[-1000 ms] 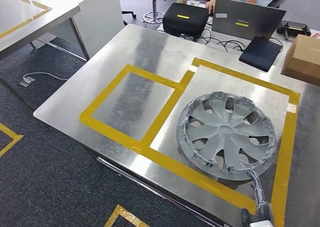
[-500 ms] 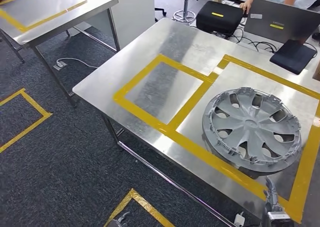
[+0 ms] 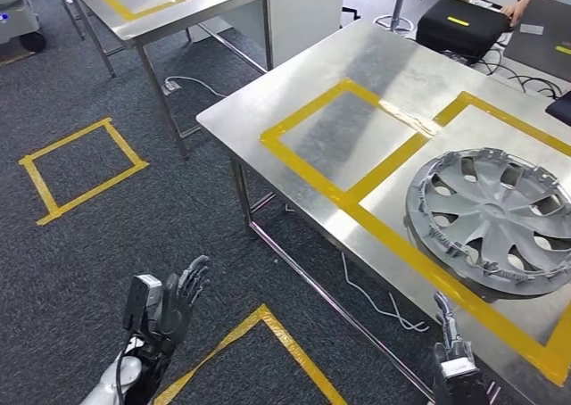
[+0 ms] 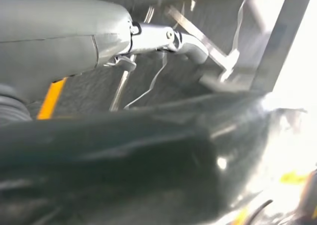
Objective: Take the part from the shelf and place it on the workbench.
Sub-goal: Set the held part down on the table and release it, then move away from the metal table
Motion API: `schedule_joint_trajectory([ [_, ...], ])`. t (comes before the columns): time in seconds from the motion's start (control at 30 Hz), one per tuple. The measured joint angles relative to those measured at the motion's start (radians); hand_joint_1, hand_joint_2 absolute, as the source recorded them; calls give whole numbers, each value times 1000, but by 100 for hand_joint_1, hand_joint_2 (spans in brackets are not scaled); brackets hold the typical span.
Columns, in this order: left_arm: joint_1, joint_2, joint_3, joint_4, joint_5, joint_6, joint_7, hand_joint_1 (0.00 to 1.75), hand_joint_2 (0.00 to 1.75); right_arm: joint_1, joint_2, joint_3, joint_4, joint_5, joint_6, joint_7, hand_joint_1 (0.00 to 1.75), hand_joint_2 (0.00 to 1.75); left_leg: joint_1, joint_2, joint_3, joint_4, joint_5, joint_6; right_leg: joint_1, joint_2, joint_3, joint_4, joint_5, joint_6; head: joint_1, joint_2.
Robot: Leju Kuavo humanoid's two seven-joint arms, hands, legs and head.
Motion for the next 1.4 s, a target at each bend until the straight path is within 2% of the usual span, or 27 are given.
schedule_joint_trajectory([
  [0.07,24,-17,53,-14,-31,9,-22,0,0,-9,1,6,8,14,5,2,0,0,-8,-18,-13,-15,6,25,-7,-19,-8,1,13,15,0,0],
  [0.1,37,-22,72,-22,-52,18,-33,0,0,-14,2,9,13,23,10,3,0,0,-10,-28,-22,-15,15,35,-11,-11,-14,6,4,22,-1,0],
  [0.17,55,-29,99,-41,-87,39,-47,0,0,-23,3,16,23,39,20,5,0,0,-9,-49,-45,-16,38,53,-15,38,-40,70,-65,29,-1,0],
  [0.23,68,-37,119,-63,-91,56,-48,0,0,-37,5,21,35,54,31,5,0,0,-12,-73,-73,-15,62,60,-11,86,-74,202,-159,27,1,0],
  [0.27,79,-42,130,-78,-81,62,-44,0,0,-45,6,23,41,61,36,4,0,0,-15,-85,-88,-15,73,62,-8,95,-83,258,-184,24,1,0],
  [0.3,94,-46,143,-92,-67,68,-41,0,0,-53,9,25,47,68,39,3,0,0,-17,-97,-101,-14,84,62,-4,99,-78,283,-188,19,1,0],
  [0.33,109,-50,158,-108,-53,72,-39,0,0,-59,11,27,51,77,41,2,0,0,-19,-109,-115,-13,95,62,0,102,-54,268,-170,13,1,0],
  [0.37,124,-53,174,-123,-41,77,-38,0,0,-64,13,28,54,90,41,2,0,0,-20,-122,-128,-12,106,60,3,110,-12,217,-143,7,0,0],
  [0.43,149,-58,208,-154,-26,84,-38,0,0,-73,16,30,58,124,37,6,0,0,-21,-147,-152,-10,127,55,3,156,89,65,-115,-3,0,0],
  [0.47,159,-60,223,-170,-22,87,-38,0,0,-77,16,32,59,140,34,9,0,0,-21,-159,-160,-10,138,51,3,177,122,11,-113,-6,0,0],
  [0.5,168,-62,237,-184,-19,88,-38,0,0,-79,17,33,59,152,32,12,0,0,-20,-171,-166,-10,149,46,2,190,139,-20,-119,-8,0,0],
  [0.57,187,-65,257,-207,-18,90,-38,0,0,-84,19,35,60,163,30,17,0,0,-18,-197,-177,-12,169,35,3,172,134,-25,-110,-13,2,0],
  [0.6,197,-66,265,-216,-18,91,-38,0,0,-88,20,36,59,160,31,19,0,0,-18,-194,-186,-7,164,30,2,158,128,-25,-102,-18,2,0],
  [0.67,214,-68,275,-236,-21,94,-38,0,0,-92,22,35,59,134,45,21,0,0,-20,-152,-216,51,98,19,0,127,111,-28,-82,-32,-3,0],
  [0.73,225,-70,280,-255,-27,95,-40,0,0,-92,25,33,61,100,68,17,0,0,-18,-99,-259,182,-3,10,3,96,91,-28,-66,-39,-7,0],
  [0.77,232,-70,282,-265,-31,95,-41,0,0,-91,27,32,64,88,79,14,0,0,-14,-89,-274,248,-30,6,4,80,78,-28,-59,-39,-7,0],
  [0.8,241,-70,283,-275,-36,93,-44,0,0,-92,28,32,67,83,89,12,0,0,-10,-84,-278,291,-30,2,5,65,66,-28,-52,-38,-7,0],
  [0.87,262,-71,287,-294,-45,85,-54,0,0,-94,32,32,75,78,109,10,0,0,-4,-75,-238,279,21,-3,4,35,47,-27,-40,-32,-8,0],
  [0.93,276,-72,291,-314,-51,77,-62,0,0,-96,35,31,79,77,121,11,0,0,-3,-36,-134,149,57,-2,6,9,37,-24,-32,-24,-8,0],
  [1.0,283,-72,294,-330,-57,72,-66,0,0,-96,36,30,82,75,126,11,0,0,-10,-1,-51,23,45,8,8,-17,32,-18,-25,-13,-7,0],
  [1.07,291,-72,298,-340,-65,70,-70,0,0,-97,38,28,84,64,134,10,0,0,-17,-12,-38,-18,34,25,6,-42,27,-14,-18,-1,-7,0],
  [1.1,299,-73,301,-345,-73,69,-73,0,0,-98,39,27,85,57,139,8,0,0,-16,-23,-42,-21,37,33,4,-36,23,-10,-21,5,-6,0],
  [1.17,310,-73,304,-354,-93,69,-77,0,0,-98,42,25,85,50,148,2,0,0,-12,-45,-48,-26,46,49,-1,22,-1,42,-58,13,-5,0],
  [1.23,312,-73,306,-359,-110,70,-79,0,0,-97,43,25,89,53,152,0,0,0,-12,-67,-54,-26,53,59,-3,86,-58,176,-128,17,-3,0],
  [1.3,316,-74,308,-361,-122,70,-80,0,0,-96,44,25,92,56,155,0,0,0,-15,-93,-58,-25,58,63,-2,101,-102,287,-166,17,-3,0],
  [1.33,318,-74,308,-361,-126,69,-81,0,0,-96,44,25,94,58,156,-1,0,0,-16,-107,-59,-24,60,63,-2,102,-98,288,-158,16,-3,0],
  [1.4,320,-74,310,-362,-131,67,-84,0,0,-96,44,24,95,59,157,-1,0,0,-16,-137,-59,-22,63,61,-4,117,-33,175,-95,13,-3,0],
])
